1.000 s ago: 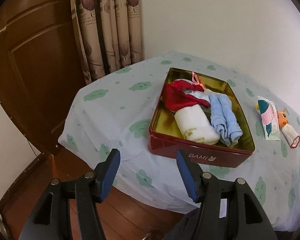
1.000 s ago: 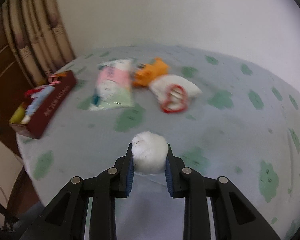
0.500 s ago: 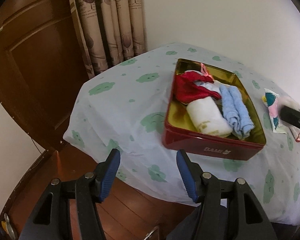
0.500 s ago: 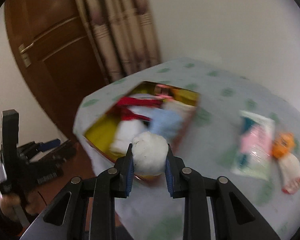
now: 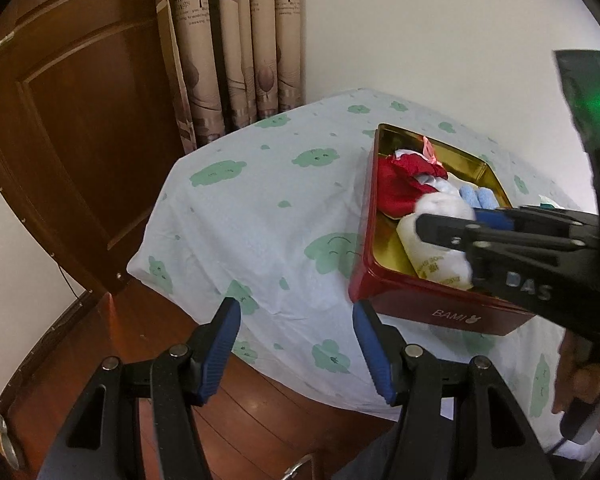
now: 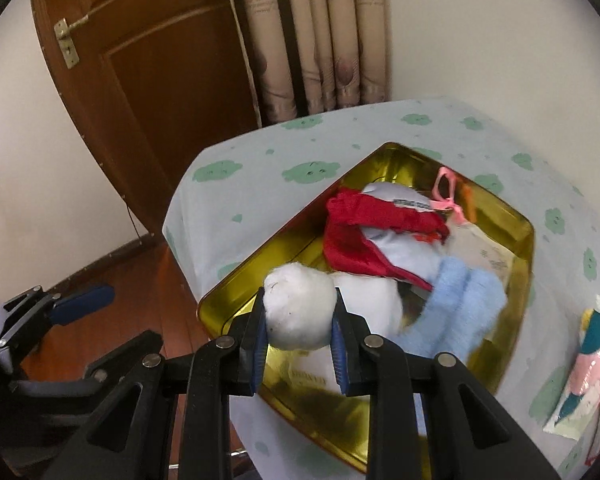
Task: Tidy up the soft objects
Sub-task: 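Carry the white ball into the tin and open the right gripper, then move both grippers back toward the wipes packet and sock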
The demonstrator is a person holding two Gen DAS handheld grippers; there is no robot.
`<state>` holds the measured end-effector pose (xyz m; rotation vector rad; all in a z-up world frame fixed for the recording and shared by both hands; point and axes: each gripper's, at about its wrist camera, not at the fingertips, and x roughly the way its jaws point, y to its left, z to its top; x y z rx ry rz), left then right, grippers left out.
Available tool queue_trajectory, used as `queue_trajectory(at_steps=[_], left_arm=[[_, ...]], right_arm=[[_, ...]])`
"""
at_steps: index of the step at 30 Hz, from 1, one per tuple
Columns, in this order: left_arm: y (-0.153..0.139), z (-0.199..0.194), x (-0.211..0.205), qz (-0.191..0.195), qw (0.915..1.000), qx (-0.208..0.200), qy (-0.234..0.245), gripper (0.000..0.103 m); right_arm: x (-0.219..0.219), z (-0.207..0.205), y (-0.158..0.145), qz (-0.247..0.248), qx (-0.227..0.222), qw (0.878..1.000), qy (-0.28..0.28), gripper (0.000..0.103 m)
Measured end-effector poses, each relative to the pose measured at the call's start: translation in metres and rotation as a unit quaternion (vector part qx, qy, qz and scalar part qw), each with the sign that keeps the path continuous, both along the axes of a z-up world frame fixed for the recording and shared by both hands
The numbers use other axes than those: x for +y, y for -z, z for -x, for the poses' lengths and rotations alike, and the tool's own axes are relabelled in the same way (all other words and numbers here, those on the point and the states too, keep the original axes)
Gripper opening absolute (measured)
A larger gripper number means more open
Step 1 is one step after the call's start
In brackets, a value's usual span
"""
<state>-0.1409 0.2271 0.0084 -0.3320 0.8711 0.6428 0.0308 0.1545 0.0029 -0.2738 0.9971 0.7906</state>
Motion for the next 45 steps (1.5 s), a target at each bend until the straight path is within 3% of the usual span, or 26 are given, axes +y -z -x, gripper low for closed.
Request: queue_trajectory(at_steps=[15, 25, 32, 34, 38, 40, 42, 45], left_arm=[[0.007, 0.0, 0.011, 0.023, 0.9997, 0.004, -0.01, 0.06], [0.01, -0.001, 0.009, 0.025, 0.9996, 0.009, -0.007, 0.06], [0.01, -0.001, 0.009, 0.026, 0.9996, 0.011, -0.006, 0.06], [0.01, -0.001, 0.009, 0.027, 0.9996, 0.011, -0.006, 0.06], [0.011, -0.001, 0.01, 0.027, 0.9995, 0.012, -0.009, 0.06], [0.01, 0.0, 0.01, 0.025, 0.9996, 0.011, -0.01, 0.06], [0.01, 0.0, 0.009, 0.023, 0.9996, 0.012, -0.009, 0.06], [0.01, 0.0, 0.006, 0.017, 0.9997, 0.013, -0.006, 0.06]], right_arm=[[0.027, -0.008, 0.026, 0.03, 0.01, 0.999, -0.022, 0.026], [0.027, -0.009, 0.026, 0.019, 0.009, 1.0, -0.012, 0.03], [0.016, -0.014, 0.011, -0.01, -0.001, 1.0, 0.009, 0.04], [0.007, -0.014, 0.003, -0.027, -0.009, 0.999, 0.023, 0.05], [-0.026, -0.008, -0.017, -0.078, -0.027, 0.995, 0.058, 0.051], [-0.049, 0.0, -0.025, -0.092, -0.04, 0.992, 0.082, 0.056], [-0.079, 0.01, -0.027, -0.088, -0.054, 0.988, 0.113, 0.063], [-0.128, 0.024, -0.022, -0.064, -0.065, 0.983, 0.159, 0.065]])
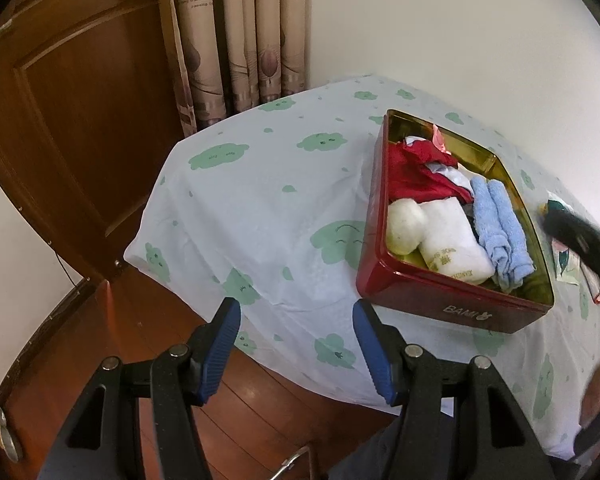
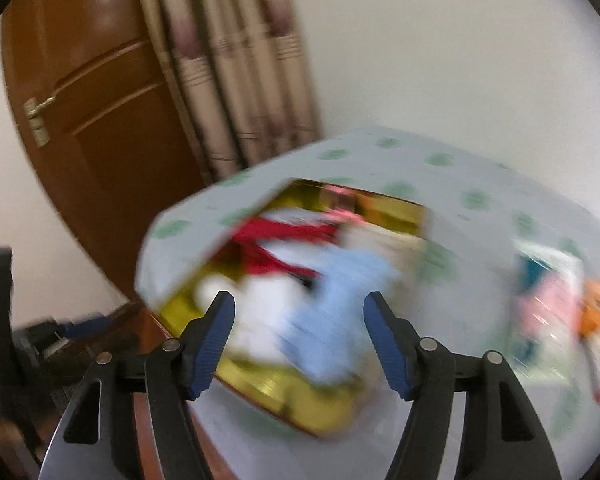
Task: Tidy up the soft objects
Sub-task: 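Move both grippers back toward the wipes packet and sock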
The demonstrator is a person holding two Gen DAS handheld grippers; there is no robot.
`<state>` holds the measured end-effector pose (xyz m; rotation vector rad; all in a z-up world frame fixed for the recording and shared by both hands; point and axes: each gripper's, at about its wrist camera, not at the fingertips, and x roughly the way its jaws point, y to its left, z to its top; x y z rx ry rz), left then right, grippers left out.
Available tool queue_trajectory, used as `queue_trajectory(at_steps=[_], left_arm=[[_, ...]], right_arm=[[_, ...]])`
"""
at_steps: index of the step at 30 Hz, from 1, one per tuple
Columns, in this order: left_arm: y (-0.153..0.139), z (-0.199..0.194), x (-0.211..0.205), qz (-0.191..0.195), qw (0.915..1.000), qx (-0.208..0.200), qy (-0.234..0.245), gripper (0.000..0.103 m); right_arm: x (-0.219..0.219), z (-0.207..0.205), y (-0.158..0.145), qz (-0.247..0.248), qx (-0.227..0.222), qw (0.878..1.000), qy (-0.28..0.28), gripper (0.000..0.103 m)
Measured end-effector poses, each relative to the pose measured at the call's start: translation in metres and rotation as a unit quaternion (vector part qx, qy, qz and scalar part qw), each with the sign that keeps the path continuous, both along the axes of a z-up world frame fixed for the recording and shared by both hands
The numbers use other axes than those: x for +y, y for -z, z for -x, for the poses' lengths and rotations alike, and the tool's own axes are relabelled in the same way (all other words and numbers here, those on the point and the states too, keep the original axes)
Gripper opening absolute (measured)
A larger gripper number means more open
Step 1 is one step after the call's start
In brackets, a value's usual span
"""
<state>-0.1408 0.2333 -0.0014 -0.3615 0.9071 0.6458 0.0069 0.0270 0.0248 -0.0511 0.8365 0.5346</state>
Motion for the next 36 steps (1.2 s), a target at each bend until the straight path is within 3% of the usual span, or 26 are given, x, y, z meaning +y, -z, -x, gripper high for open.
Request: queue_trajectory(at_steps=[3, 6, 8, 11, 13, 16, 18, 22, 25, 27, 36], left_arm=[[-0.002, 0.0, -0.004, -0.011, 0.9999, 0.0, 0.001, 0.06], [-0.006, -0.001, -0.008, -0.029, 0.9996, -0.001, 0.002, 0.06], [-0.01, -0.002, -0.012, -0.038, 0.9992, -0.004, 0.004, 0.06], [-0.018, 0.0, -0.022, -0.036, 0.999, -0.023, 0.016, 0.06], [-0.025, -0.002, -0.035, -0.02, 0.9976, -0.045, 0.048, 0.06], [-0.032, -0.014, -0.062, -0.032, 0.9941, -0.047, 0.093, 0.06], [-0.036, -0.03, -0.083, -0.027, 0.9901, -0.043, 0.131, 0.06], [-0.048, -0.068, -0.116, 0.021, 0.9789, -0.058, 0.195, 0.06], [-0.056, -0.115, -0.145, 0.067, 0.9632, -0.063, 0.253, 0.067], [-0.054, -0.143, -0.162, 0.078, 0.9568, -0.056, 0.274, 0.067], [-0.001, -0.272, -0.191, 0.162, 0.9361, -0.001, 0.312, 0.067]], right_arm=[[-0.065, 0.016, 0.015, 0.02, 0.016, 0.997, 0.072, 0.065], [-0.134, 0.028, 0.03, 0.058, 0.035, 0.986, 0.152, 0.066], [-0.182, 0.036, 0.039, 0.092, 0.045, 0.974, 0.201, 0.066], [-0.238, 0.043, 0.047, 0.165, 0.045, 0.95, 0.26, 0.075], [-0.268, 0.046, 0.049, 0.184, 0.043, 0.941, 0.281, 0.077], [-0.3, 0.049, 0.054, 0.211, 0.043, 0.926, 0.309, 0.082], [-0.313, 0.051, 0.059, 0.199, 0.048, 0.925, 0.319, 0.083], [-0.326, 0.055, 0.06, 0.168, 0.049, 0.929, 0.327, 0.088], [-0.331, 0.06, 0.061, 0.151, 0.051, 0.934, 0.32, 0.092], [-0.334, 0.061, 0.059, 0.143, 0.053, 0.936, 0.318, 0.092], [-0.343, 0.064, 0.062, 0.088, 0.06, 0.943, 0.314, 0.092]])
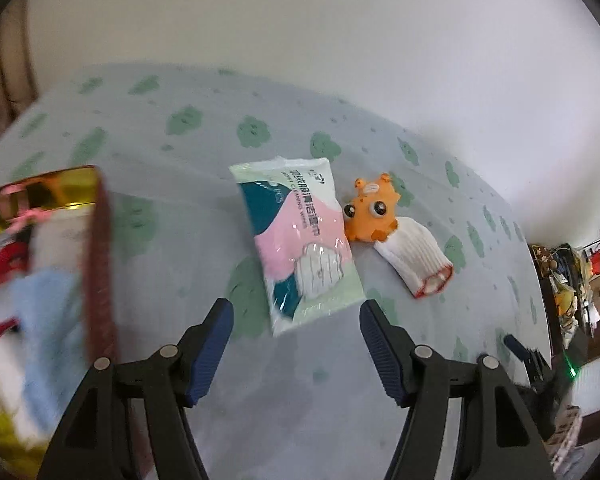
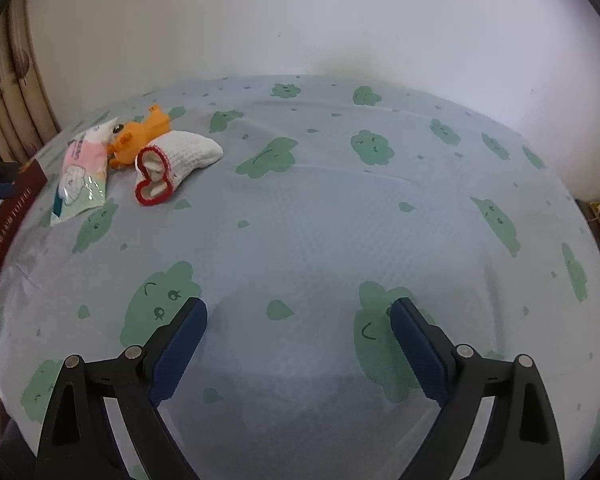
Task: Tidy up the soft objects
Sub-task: 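Move both grippers back toward the wipes packet and sock, then grasp the pink wipes packet with the left gripper and lift it, then hold the wipes packet with the left gripper while the right gripper grasps the white-and-red sock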
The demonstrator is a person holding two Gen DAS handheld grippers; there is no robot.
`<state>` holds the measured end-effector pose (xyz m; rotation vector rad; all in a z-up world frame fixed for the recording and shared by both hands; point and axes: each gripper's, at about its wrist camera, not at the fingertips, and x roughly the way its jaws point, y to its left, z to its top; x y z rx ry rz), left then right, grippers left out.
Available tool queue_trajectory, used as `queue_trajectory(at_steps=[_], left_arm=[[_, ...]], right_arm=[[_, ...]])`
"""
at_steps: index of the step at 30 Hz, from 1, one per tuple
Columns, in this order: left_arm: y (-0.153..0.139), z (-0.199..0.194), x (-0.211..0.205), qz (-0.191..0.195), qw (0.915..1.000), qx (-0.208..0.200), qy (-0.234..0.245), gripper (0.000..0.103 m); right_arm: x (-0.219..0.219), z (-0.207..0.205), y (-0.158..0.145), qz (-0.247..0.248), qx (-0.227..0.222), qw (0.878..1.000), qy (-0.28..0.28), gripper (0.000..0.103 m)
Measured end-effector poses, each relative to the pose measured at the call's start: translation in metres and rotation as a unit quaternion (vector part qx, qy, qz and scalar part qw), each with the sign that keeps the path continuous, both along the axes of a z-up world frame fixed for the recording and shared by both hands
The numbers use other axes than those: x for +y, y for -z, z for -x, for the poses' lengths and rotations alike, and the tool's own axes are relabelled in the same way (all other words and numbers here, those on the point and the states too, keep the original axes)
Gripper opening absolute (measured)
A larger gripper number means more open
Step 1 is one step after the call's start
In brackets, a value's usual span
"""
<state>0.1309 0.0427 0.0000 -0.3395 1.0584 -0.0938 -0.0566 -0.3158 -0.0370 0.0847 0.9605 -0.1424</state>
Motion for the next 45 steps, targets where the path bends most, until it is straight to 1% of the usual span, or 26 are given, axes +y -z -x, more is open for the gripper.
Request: queue_trajectory(at_steps=[3, 5, 6, 8, 10, 11, 12, 14, 18, 20, 21, 22, 23, 25, 26, 29, 31, 33, 36, 40, 45], left_arm=[[0.018, -0.022, -0.002, -0.002, 0.9999, 0.013, 0.007, 0.067], [0.029, -0.035, 0.001, 0.006, 0.9998, 0.02, -0.001, 0.067], [0.032, -0.039, 0.004, 0.019, 0.9996, 0.021, -0.003, 0.067], [0.038, -0.046, 0.011, 0.061, 0.9979, 0.019, -0.009, 0.067], [0.045, -0.051, 0.018, 0.099, 0.9947, 0.021, -0.019, 0.067], [0.048, -0.054, 0.019, 0.11, 0.9934, 0.024, -0.021, 0.067], [0.052, -0.057, 0.02, 0.113, 0.9928, 0.03, -0.025, 0.067], [0.057, -0.063, 0.02, 0.114, 0.9924, 0.038, -0.027, 0.067], [0.054, -0.065, 0.014, 0.109, 0.9936, 0.025, -0.019, 0.067], [0.054, -0.064, 0.009, 0.093, 0.9951, 0.032, -0.014, 0.065], [0.053, -0.062, 0.008, 0.085, 0.9958, 0.031, -0.016, 0.059], [0.051, -0.059, 0.006, 0.072, 0.997, 0.026, -0.016, 0.044], [0.048, -0.056, 0.005, 0.064, 0.9977, 0.02, -0.013, 0.037], [0.039, -0.048, 0.0, 0.042, 0.9991, 0.004, -0.008, 0.027], [0.032, -0.042, -0.002, 0.039, 0.9992, -0.007, -0.006, 0.023], [0.014, -0.022, -0.007, 0.036, 0.9989, -0.031, -0.002, 0.02], [0.003, -0.004, -0.012, 0.025, 0.9985, -0.049, 0.002, 0.019], [-0.003, 0.007, -0.015, 0.026, 0.998, -0.058, 0.0, 0.019], [-0.011, 0.026, -0.01, 0.042, 0.9969, -0.066, -0.007, 0.019], [-0.026, 0.056, -0.002, 0.038, 0.9955, -0.085, -0.017, 0.019], [-0.038, 0.085, 0.005, 0.036, 0.9954, -0.088, -0.016, 0.019]], right_arm=[[0.0, -0.001, 0.002, -0.01, 0.003, 1.0, -0.006, 0.092], [0.001, -0.001, 0.002, -0.012, 0.004, 1.0, -0.011, 0.092], [0.002, -0.002, 0.003, -0.013, 0.005, 1.0, -0.013, 0.092], [0.003, -0.003, 0.004, -0.016, 0.009, 1.0, -0.017, 0.092], [0.004, -0.003, 0.004, -0.016, 0.01, 1.0, -0.018, 0.092], [0.004, -0.004, 0.004, -0.018, 0.012, 1.0, -0.02, 0.092], [0.004, -0.004, 0.004, -0.019, 0.012, 1.0, -0.021, 0.092], [0.004, -0.004, 0.004, -0.02, 0.013, 0.999, -0.022, 0.093], [0.004, -0.005, 0.005, -0.021, 0.016, 0.999, -0.025, 0.095], [0.004, -0.006, 0.005, -0.021, 0.016, 0.999, -0.027, 0.096], [0.004, -0.006, 0.005, -0.021, 0.017, 0.999, -0.027, 0.096], [0.004, -0.006, 0.005, -0.021, 0.017, 0.999, -0.027, 0.096], [0.004, -0.006, 0.005, -0.021, 0.017, 0.999, -0.027, 0.096], [0.005, -0.006, 0.005, -0.02, 0.018, 0.999, -0.027, 0.096], [0.005, -0.006, 0.005, -0.019, 0.019, 0.999, -0.027, 0.096], [0.006, -0.006, 0.005, -0.018, 0.019, 0.999, -0.027, 0.096], [0.006, -0.006, 0.005, -0.018, 0.019, 0.999, -0.027, 0.096], [0.006, -0.006, 0.005, -0.017, 0.02, 0.999, -0.028, 0.096], [0.006, -0.006, 0.004, -0.015, 0.021, 0.999, -0.028, 0.096], [0.006, -0.007, 0.004, -0.014, 0.021, 0.999, -0.026, 0.096], [0.006, -0.006, 0.0, -0.011, 0.015, 1.0, -0.025, 0.097]])
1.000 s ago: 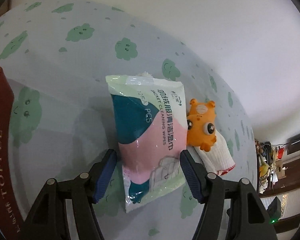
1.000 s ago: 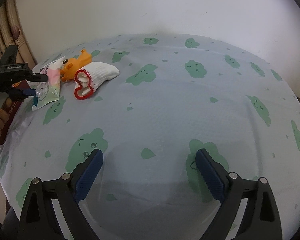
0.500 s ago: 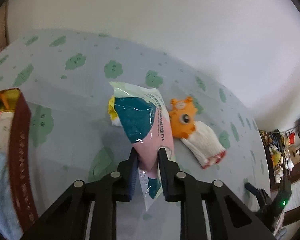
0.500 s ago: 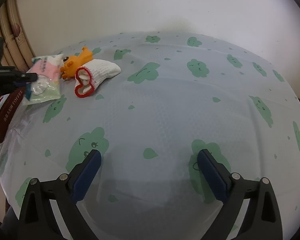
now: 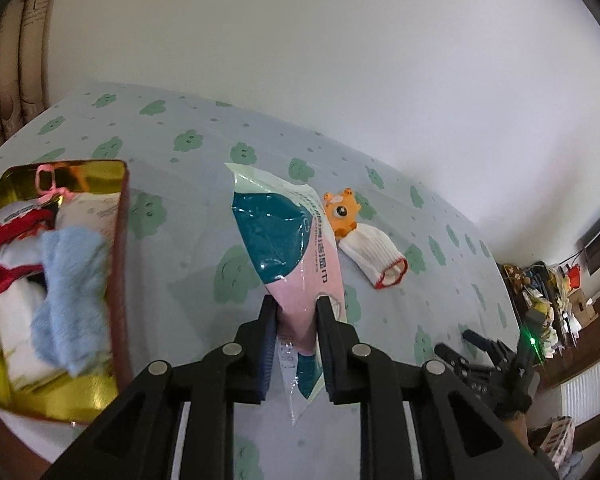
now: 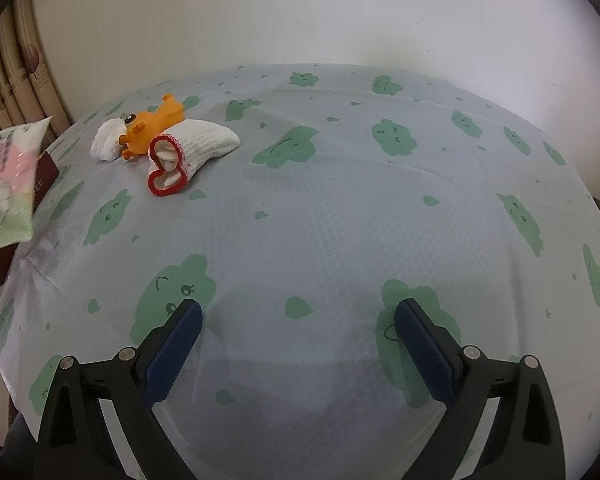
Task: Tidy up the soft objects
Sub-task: 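Hold the wipes packet with the left gripper while the right gripper grasps the white-and-red sock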
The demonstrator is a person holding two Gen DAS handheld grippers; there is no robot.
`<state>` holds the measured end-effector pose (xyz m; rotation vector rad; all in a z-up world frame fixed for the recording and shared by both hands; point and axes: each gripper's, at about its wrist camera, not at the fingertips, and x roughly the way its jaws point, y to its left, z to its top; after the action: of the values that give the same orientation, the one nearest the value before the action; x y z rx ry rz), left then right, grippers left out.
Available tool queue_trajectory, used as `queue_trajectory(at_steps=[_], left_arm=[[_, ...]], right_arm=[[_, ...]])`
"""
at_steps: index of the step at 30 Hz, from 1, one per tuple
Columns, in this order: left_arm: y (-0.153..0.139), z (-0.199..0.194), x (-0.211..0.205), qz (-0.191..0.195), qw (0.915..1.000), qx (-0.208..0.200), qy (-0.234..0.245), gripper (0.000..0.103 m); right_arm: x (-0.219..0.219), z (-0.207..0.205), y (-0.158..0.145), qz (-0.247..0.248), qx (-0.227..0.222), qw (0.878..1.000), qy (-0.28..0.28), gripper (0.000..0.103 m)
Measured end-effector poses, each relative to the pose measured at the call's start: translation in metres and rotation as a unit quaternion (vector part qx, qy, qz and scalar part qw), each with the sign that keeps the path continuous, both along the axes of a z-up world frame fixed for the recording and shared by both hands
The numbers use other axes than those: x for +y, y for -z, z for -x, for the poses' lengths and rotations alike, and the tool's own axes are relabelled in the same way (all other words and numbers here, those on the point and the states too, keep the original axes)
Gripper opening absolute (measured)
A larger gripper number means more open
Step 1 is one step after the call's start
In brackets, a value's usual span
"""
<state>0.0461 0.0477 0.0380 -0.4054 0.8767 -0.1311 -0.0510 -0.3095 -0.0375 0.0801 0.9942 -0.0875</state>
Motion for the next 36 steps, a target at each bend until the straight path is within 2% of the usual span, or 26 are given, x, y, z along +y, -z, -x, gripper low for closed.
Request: queue_trajectory(at_steps=[4, 8, 13, 16, 18, 20, 21, 22, 23, 24, 27, 31, 36], left_arm=[[-0.005, 0.014, 0.003, 0.003, 1.0, -0.002, 0.001, 0.019], [-0.01, 0.027, 0.005, 0.01, 0.9999, -0.003, 0.002, 0.019], [-0.013, 0.039, 0.013, 0.02, 0.9998, 0.0, -0.007, 0.019], [-0.015, 0.045, 0.016, 0.02, 0.9997, 0.0, -0.012, 0.019], [-0.017, 0.049, 0.019, 0.021, 0.9997, 0.001, -0.015, 0.019], [-0.018, 0.053, 0.023, 0.021, 0.9996, 0.003, -0.018, 0.019], [-0.019, 0.056, 0.025, 0.021, 0.9996, 0.003, -0.021, 0.019], [-0.02, 0.059, 0.026, 0.021, 0.9995, 0.003, -0.022, 0.019], [-0.022, 0.062, 0.028, 0.021, 0.9995, 0.002, -0.024, 0.019], [-0.023, 0.064, 0.03, 0.02, 0.9995, 0.001, -0.026, 0.019], [-0.025, 0.072, 0.035, 0.021, 0.9993, 0.0, -0.033, 0.019], [-0.026, 0.081, 0.045, 0.024, 0.9988, -0.001, -0.043, 0.019], [-0.033, 0.091, 0.064, 0.024, 0.9978, -0.007, -0.061, 0.019]], right_arm=[[0.004, -0.006, -0.007, -0.025, -0.012, 1.0, -0.013, 0.097], [0.017, -0.033, -0.019, -0.059, -0.029, 0.997, -0.034, 0.097], [0.046, -0.085, -0.026, -0.041, -0.037, 0.995, -0.078, 0.097], [0.065, -0.118, -0.018, -0.006, -0.027, 0.994, -0.104, 0.097], [0.071, -0.133, -0.009, 0.0, -0.016, 0.993, -0.12, 0.096], [0.074, -0.148, 0.005, 0.011, 0.001, 0.992, -0.125, 0.089], [0.073, -0.152, 0.011, 0.005, 0.013, 0.992, -0.126, 0.071], [0.071, -0.156, 0.014, -0.009, 0.015, 0.992, -0.125, 0.061], [0.071, -0.156, 0.012, -0.009, 0.009, 0.992, -0.126, 0.056], [0.071, -0.156, 0.011, -0.006, 0.011, 0.992, -0.127, 0.032], [0.07, -0.145, 0.001, -0.008, -0.003, 0.993, -0.116, 0.023], [0.07, -0.104, -0.015, -0.035, -0.028, 0.992, -0.115, 0.023], [0.08, -0.045, -0.018, -0.054, -0.035, 0.992, -0.112, 0.023]])
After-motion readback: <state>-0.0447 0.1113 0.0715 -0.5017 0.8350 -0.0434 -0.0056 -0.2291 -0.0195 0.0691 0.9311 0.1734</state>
